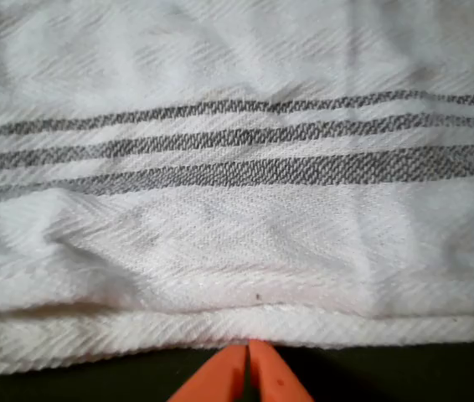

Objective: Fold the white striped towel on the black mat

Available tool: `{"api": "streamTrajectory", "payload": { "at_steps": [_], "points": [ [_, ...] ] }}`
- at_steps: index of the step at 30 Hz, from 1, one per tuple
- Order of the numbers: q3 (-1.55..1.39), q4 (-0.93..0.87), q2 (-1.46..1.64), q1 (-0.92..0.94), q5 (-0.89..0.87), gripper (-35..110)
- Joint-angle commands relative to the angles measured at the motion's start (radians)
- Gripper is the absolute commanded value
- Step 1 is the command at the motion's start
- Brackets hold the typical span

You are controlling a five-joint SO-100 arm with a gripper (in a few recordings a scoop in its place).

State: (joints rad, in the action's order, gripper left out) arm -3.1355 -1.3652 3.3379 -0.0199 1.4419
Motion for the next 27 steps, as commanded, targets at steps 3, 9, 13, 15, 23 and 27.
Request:
{"api": "streamTrajectory", "payload": {
  "at_steps": [3, 9, 13, 15, 23, 27],
  "points": [
    [-0.015, -0.009, 0.021, -0.014, -0.021, 0],
    [0.140, 0.123, -0.143, -0.023, -0.063, 0],
    [0.334, 0.166, -0.336, -0.103, -0.137, 0],
    [0.463, 0.166, -0.451, -0.152, -0.189, 0],
    [0.923, 0.152, -0.879, -0.359, -0.408, 0],
    [1.097, 0.184, -1.086, -0.466, -0.497, 0]
  ]
}}
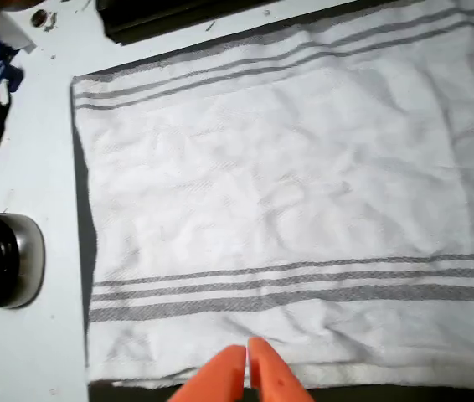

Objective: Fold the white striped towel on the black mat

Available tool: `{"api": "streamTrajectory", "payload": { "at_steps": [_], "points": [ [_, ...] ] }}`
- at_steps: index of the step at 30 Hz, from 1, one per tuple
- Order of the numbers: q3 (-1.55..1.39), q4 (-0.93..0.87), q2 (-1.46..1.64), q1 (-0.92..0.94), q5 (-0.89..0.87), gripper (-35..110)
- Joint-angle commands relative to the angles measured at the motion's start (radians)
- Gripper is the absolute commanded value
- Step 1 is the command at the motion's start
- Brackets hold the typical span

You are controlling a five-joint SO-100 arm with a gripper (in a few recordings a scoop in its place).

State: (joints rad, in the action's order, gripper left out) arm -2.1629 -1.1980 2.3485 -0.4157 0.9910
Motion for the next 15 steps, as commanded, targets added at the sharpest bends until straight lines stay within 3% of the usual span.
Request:
{"api": "streamTrajectory", "payload": {
  "at_steps": [1, 15],
  "points": [
    [0.167, 0.018, -0.150, -0.100, -0.064, 0],
    [0.526, 0.199, -0.857, -0.284, -0.129, 9]
  ]
}}
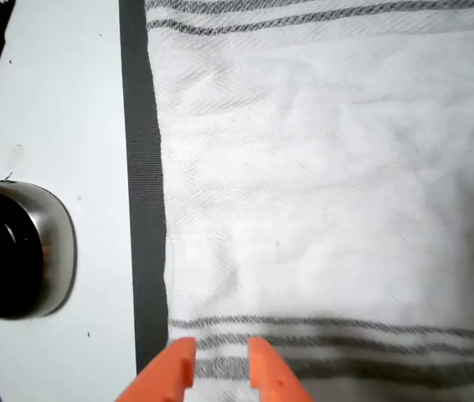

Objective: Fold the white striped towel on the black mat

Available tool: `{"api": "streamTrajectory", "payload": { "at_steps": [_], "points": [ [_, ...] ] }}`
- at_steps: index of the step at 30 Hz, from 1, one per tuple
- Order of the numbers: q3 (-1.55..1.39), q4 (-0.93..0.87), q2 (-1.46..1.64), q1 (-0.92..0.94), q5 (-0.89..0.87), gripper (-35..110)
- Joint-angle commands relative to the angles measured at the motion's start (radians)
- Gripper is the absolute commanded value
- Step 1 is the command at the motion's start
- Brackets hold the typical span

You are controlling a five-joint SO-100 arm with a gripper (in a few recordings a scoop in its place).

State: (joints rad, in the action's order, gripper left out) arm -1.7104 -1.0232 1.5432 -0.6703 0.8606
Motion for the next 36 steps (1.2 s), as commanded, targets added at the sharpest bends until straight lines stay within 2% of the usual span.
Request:
{"api": "streamTrajectory", "payload": {
  "at_steps": [1, 8, 20, 29, 36],
  "points": [
    [0.103, 0.029, -0.086, -0.037, -0.006, 9],
    [0.311, -0.008, -0.279, -0.034, -0.015, 12],
    [0.479, -0.011, -0.509, -0.025, -0.003, 16],
    [0.466, 0.006, -0.604, -0.029, 0.012, 13],
    [0.417, 0.032, -0.634, -0.048, 0.032, 6]
  ]
}}
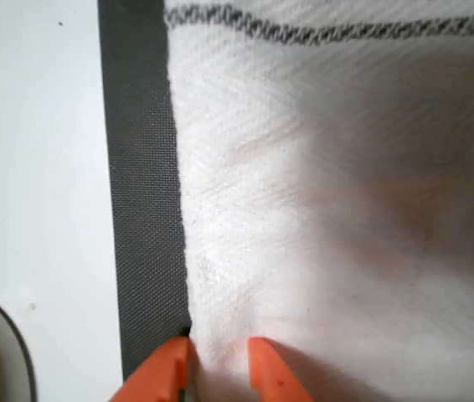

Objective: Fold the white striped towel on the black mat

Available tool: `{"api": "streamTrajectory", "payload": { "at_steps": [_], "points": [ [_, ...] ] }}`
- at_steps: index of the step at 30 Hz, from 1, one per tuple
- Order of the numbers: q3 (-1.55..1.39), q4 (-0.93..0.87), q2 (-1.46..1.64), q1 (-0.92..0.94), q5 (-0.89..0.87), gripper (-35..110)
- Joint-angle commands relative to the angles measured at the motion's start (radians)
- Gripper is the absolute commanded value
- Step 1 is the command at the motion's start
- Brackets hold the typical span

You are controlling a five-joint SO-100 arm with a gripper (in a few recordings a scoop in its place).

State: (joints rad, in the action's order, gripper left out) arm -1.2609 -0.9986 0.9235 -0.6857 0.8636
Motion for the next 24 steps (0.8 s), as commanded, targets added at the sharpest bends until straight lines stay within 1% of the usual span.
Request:
{"api": "streamTrajectory", "payload": {
  "at_steps": [1, 5, 12, 24],
  "points": [
    [-0.040, 0.009, -0.015, -0.034, 0.032, 4],
    [-0.069, 0.012, 0.002, -0.035, 0.041, 1],
    [-0.117, 0.035, 0.069, -0.028, 0.041, 0],
    [-0.250, -0.066, 0.514, 0.031, 0.032, 0]
  ]
}}
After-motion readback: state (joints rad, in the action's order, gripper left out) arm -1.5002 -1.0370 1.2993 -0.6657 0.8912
